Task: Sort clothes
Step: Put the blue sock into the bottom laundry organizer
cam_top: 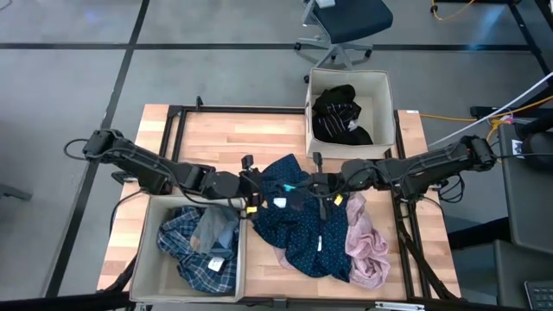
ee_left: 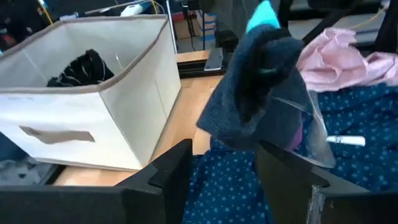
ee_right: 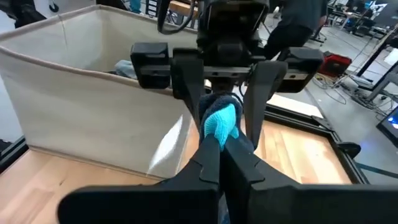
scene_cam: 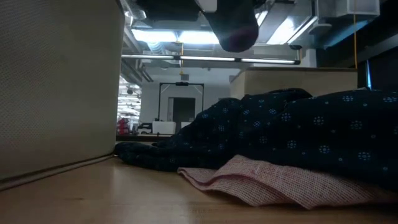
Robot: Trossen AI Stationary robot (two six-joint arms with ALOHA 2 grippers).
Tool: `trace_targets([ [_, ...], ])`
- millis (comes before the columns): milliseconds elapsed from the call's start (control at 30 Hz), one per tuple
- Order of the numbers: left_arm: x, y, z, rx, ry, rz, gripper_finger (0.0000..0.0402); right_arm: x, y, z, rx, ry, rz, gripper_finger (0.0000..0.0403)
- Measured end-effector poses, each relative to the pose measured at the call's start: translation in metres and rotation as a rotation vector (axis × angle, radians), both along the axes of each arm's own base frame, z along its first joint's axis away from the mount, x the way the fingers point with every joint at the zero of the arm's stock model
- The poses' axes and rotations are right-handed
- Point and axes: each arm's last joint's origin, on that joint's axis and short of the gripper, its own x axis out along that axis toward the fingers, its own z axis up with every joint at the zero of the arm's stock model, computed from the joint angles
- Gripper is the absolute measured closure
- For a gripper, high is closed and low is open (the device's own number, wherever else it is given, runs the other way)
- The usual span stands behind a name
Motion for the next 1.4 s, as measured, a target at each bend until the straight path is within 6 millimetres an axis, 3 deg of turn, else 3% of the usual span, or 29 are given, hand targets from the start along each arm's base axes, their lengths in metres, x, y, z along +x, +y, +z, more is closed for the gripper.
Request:
trace_targets([
  [267, 0.001, -0.001, 0.006, 0.048, -0.032, -0.047, 0.0234, 0.000, 0.001, -0.001, 0.005, 0.010, 0.024, 0.0399],
  [567, 0.004, -0.002, 0.015, 0.075, -0.113, -0.123, 0.0236, 0.013, 0.004, -0.009, 0.012, -0.018, 0.055, 0.0397],
  [667, 0.004, -0.004, 0.015, 0.077, -0.110, -0.175, 0.0267, 0.016, 0.005, -0.008, 0.010, -0.046, 0.053, 0.0396],
  [833, 0.003, -0.003, 0.012, 0.087, -0.078, -0.179, 0.0372, 0.016, 0.005, -0.005, 0.031, -0.084, 0.050, 0.0396],
  [900, 0.003, -0.003, 0.012, 0.089, -0.080, -0.178, 0.0391, 0.017, 0.005, -0.003, 0.054, -0.097, 0.045, 0.0392],
  [1067, 0.001, -0.006, 0.015, 0.084, -0.050, -0.188, 0.0397, 0.014, 0.004, -0.001, 0.051, -0.069, 0.032, 0.0336],
  [1167, -0.010, -0.012, 0.031, 0.058, -0.038, -0.204, 0.0396, 0.002, 0.002, 0.015, 0.041, -0.019, 0.027, 0.0281],
  [1267, -0.028, -0.018, 0.053, 0.020, -0.046, -0.233, 0.0398, -0.012, -0.002, 0.031, 0.050, 0.042, 0.006, 0.0233],
  [1400, -0.062, -0.024, 0.079, -0.062, -0.012, -0.273, 0.0397, -0.028, -0.006, 0.038, 0.052, 0.109, -0.038, 0.0191],
])
